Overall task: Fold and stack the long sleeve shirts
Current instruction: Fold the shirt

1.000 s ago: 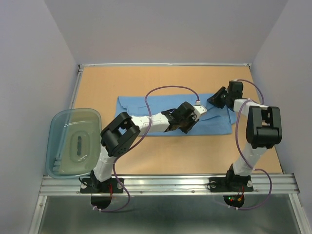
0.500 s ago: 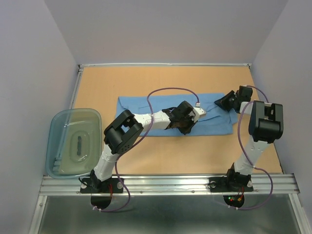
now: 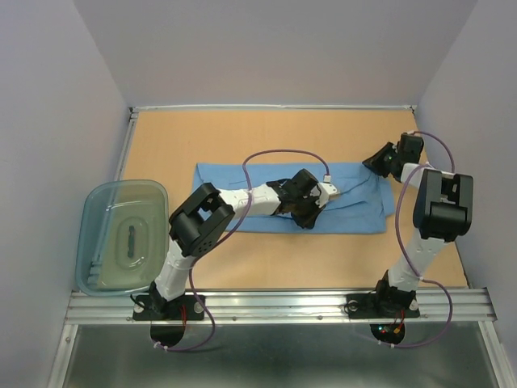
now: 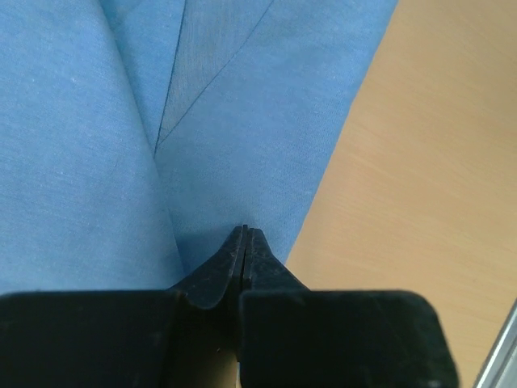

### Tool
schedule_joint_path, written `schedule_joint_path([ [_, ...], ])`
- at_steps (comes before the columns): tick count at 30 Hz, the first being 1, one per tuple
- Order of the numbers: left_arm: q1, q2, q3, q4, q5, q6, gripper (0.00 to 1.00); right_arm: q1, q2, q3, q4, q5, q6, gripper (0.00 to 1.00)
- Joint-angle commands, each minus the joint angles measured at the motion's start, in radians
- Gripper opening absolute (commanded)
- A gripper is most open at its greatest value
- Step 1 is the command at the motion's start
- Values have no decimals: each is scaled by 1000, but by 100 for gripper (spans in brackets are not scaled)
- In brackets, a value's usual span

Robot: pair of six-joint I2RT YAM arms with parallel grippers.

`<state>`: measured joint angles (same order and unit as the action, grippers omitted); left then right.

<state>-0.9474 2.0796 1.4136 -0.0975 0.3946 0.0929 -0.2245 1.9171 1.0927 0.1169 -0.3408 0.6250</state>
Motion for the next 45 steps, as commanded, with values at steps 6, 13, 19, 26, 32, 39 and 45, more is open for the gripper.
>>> schedule_joint_path([
  [6, -8, -193, 22, -76, -36, -68, 37, 27, -234, -34, -3, -98, 1, 25],
  [13, -8, -244, 48, -77, -141, -133, 66, 73, -270, -102, 3, -176, 45, 26],
  [19, -8, -161, 36, -58, -204, -124, 38, 94, -222, -129, 46, -191, 73, 26],
  [26, -8, -61, 70, -93, -208, -102, 18, 97, -164, -175, 98, -161, 101, 23],
  [32, 1, -21, 61, -139, -208, -102, 8, 96, -89, -237, 188, -136, 113, 17],
  [39, 12, -38, 4, -208, -163, -79, 0, 56, 20, -251, 236, -37, 94, 4],
  [45, 19, -59, -59, -242, -85, -50, 0, -12, 77, -177, 236, -24, 93, 1],
])
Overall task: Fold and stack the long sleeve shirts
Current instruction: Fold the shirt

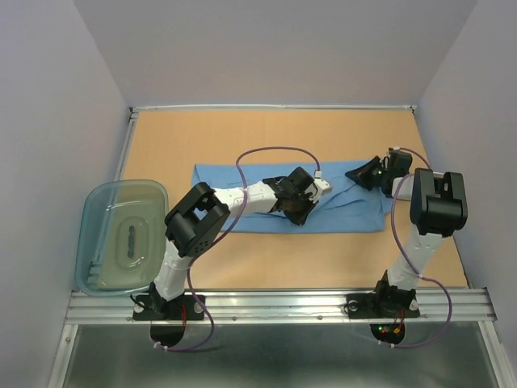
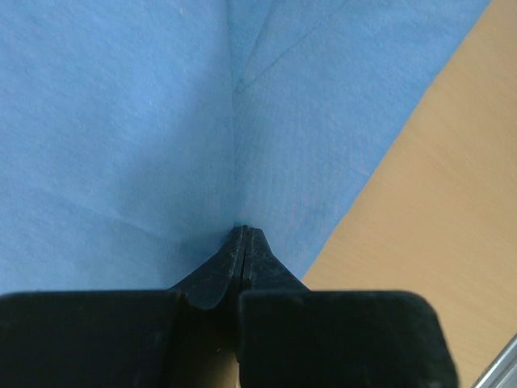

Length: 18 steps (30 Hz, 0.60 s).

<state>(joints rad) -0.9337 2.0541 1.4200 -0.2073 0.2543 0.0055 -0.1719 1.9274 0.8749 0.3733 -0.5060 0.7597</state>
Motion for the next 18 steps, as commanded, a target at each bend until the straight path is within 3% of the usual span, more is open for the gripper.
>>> schedule_joint_path([
  [1, 6, -35, -73, -133, 63, 43, 0, -72, 73, 76, -25, 139, -46, 1],
  [5, 6, -35, -63, -138, 74, 40, 0, -75, 91, 171, -71, 95, -80, 1],
  [9, 6, -77, 9, -142, 91, 18, 5, -71, -7, 184, -112, 84, -112, 5],
  [11, 6, -113, 54, -139, 85, -2, 15, -66, -105, 180, -180, 109, -131, 11],
  [12, 7, -155, 66, -136, 77, -34, 29, -61, -140, 164, -198, 121, -149, 23],
  [14, 22, -198, 103, -133, 74, -53, 54, -48, -250, 141, -272, 161, -158, 32],
  [18, 110, -271, 163, -185, 8, -105, 77, 44, -433, 60, -475, 297, -174, 59],
])
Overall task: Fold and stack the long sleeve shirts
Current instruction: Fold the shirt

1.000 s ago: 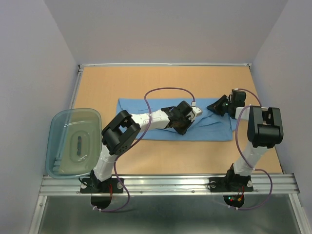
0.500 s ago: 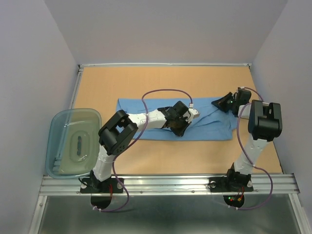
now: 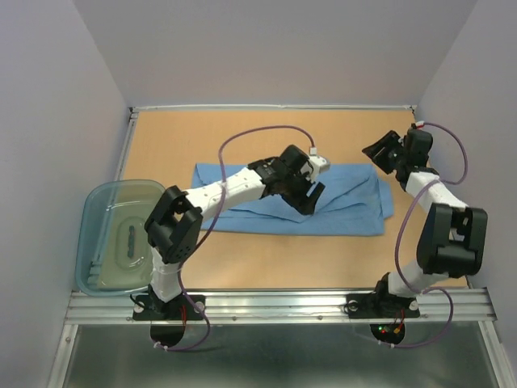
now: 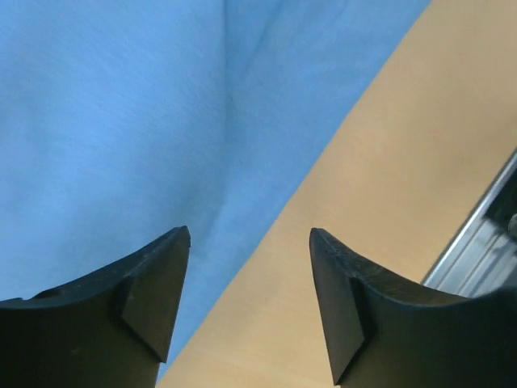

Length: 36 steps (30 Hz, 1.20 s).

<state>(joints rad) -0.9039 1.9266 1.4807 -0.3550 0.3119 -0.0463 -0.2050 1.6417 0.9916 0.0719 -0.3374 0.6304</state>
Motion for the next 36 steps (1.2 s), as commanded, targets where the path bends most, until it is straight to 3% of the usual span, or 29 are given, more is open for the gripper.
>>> schedule_joint_path([
  [1, 126, -149, 116, -53, -75, -50, 78, 105, -179, -70, -210, 208, -43, 61],
  [7, 313, -135, 55, -76, -226, -62, 76, 245, -381, -249, -311, 256, 47, 62],
  [11, 436, -80, 20, -50, -226, -87, 75, 309, -436, -350, -342, 311, 120, 62],
  [16, 520, 0, 18, -29, -201, -109, 72, 328, -390, -407, -339, 389, 164, 61],
  [21, 556, 41, -31, -21, -165, -139, 69, 329, -243, -367, -327, 469, 155, 55],
  [28, 588, 3, -167, 10, -73, -199, 66, 316, 28, -167, -256, 561, -13, 53],
  [36, 545, -255, -523, 79, 99, -351, 65, 268, 372, 376, -258, 496, -178, 53],
])
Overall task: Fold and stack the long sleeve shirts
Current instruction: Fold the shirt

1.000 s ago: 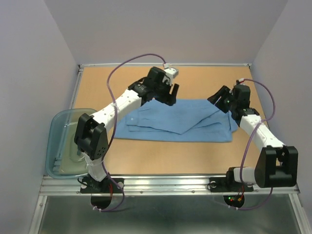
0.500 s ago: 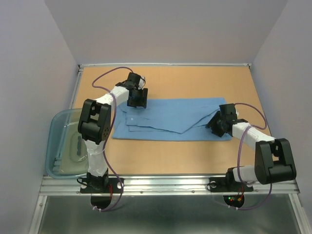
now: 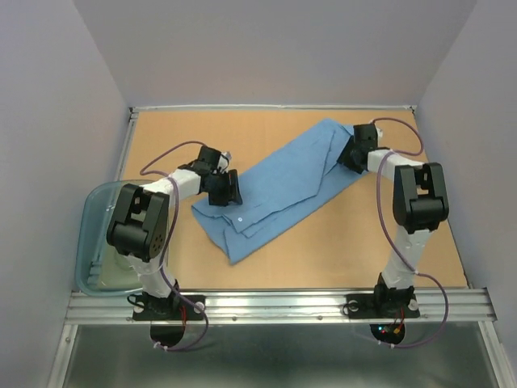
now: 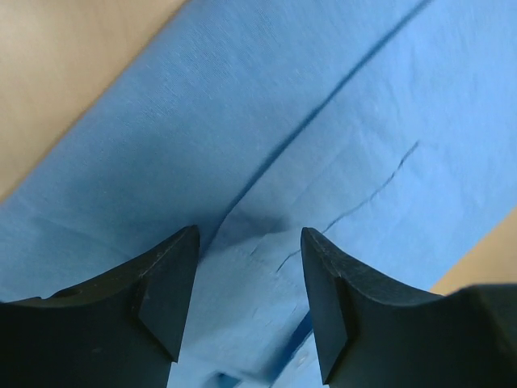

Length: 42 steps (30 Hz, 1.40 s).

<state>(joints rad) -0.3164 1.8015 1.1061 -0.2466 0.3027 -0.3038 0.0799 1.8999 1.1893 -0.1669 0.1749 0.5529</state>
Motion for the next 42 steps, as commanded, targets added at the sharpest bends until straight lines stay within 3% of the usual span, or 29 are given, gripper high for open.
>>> schedule_joint_path([
  [1, -94, -166, -176, -25, 111, -107, 65, -16, 126, 223, -17, -43, -105, 54],
  [6, -268, -368, -246, -28, 115, -173, 75, -17, 104, 366, -16, -210, -101, 57],
  [12, -285, -462, -163, -94, 8, -129, 78, -2, 10, 343, 42, -497, 4, 57],
  [18, -285, -417, -97, -91, -89, -41, 75, 27, 16, 212, 425, -710, 207, 57],
  [25, -285, -337, -121, -51, -86, -40, 71, 37, 183, 142, 714, -782, 369, 54],
  [33, -285, -344, -176, -31, -89, -46, 70, 34, 343, 46, 834, -779, 403, 54],
  [38, -283, -352, -187, -23, -93, -49, 70, -2, 326, -17, 850, -776, 383, 53],
  [42, -283, -366, -177, -23, -97, -52, 70, -11, 193, -66, 839, -833, 346, 53],
])
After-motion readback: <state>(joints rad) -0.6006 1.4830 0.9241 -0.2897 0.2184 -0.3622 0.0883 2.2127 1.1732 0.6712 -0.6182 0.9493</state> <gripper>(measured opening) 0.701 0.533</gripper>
